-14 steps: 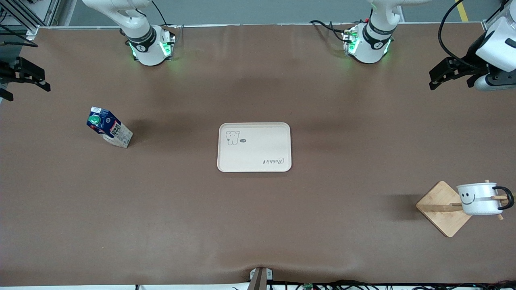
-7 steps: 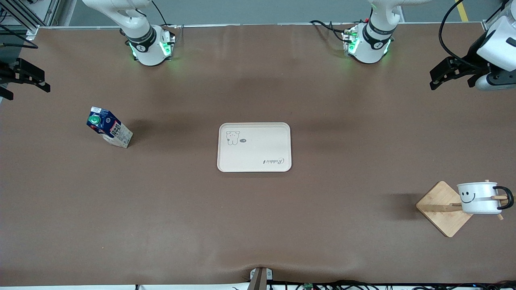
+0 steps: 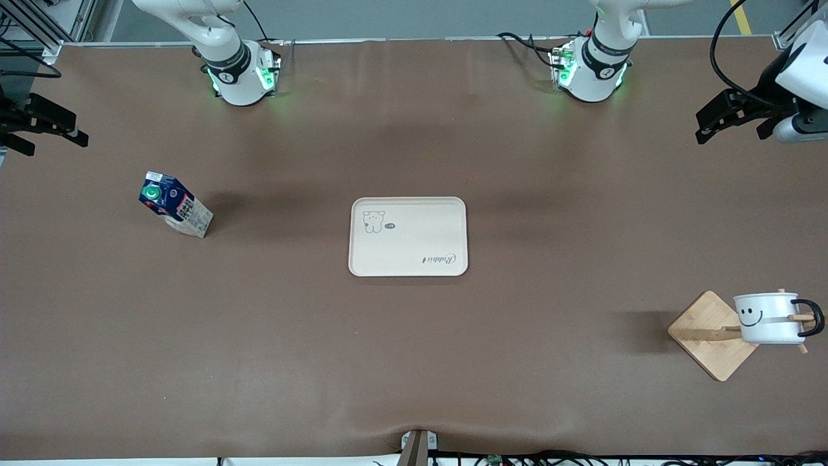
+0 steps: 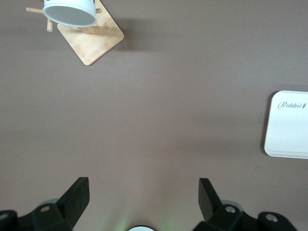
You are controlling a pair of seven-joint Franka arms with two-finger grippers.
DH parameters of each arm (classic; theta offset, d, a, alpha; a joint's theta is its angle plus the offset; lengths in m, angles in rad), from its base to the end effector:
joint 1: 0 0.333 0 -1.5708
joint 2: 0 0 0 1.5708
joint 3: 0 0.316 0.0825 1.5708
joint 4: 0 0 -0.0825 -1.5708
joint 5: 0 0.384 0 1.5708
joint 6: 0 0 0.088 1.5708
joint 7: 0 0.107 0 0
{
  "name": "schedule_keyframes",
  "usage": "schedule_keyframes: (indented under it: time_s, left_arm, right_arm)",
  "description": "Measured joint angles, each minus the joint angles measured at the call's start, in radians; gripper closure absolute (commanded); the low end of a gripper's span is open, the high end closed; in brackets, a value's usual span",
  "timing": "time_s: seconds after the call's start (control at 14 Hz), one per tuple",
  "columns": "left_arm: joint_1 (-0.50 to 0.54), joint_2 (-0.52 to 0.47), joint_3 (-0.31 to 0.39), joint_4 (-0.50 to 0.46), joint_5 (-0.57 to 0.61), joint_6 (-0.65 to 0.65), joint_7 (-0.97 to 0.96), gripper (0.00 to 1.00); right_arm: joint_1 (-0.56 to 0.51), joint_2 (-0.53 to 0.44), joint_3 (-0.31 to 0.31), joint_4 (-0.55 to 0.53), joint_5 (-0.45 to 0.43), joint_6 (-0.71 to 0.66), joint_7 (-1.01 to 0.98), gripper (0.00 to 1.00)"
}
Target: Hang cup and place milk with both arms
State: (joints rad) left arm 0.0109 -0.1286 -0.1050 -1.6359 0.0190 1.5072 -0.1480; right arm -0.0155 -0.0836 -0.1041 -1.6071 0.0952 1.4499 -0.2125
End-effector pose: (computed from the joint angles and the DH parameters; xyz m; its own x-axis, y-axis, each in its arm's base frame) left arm 0.5051 -0.0494 0.6563 0.9984 0.0559 0.0040 0.0560 -0.9979 -0.0322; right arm 0.5128 -0.0530 0.6425 0.9933 0.1042 -0.0498 0.0978 -0.9883 -0.1167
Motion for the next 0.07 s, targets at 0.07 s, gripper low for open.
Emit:
schedule_keyframes:
  time_s: [0.07]
  left_arm:
    - [0.000,0.000,0.000,0.000,0.000,0.000,0.000,0.00]
  right_arm:
    - [0.000,0.000,0.001,0.000,0.000,0.000,0.000,0.00]
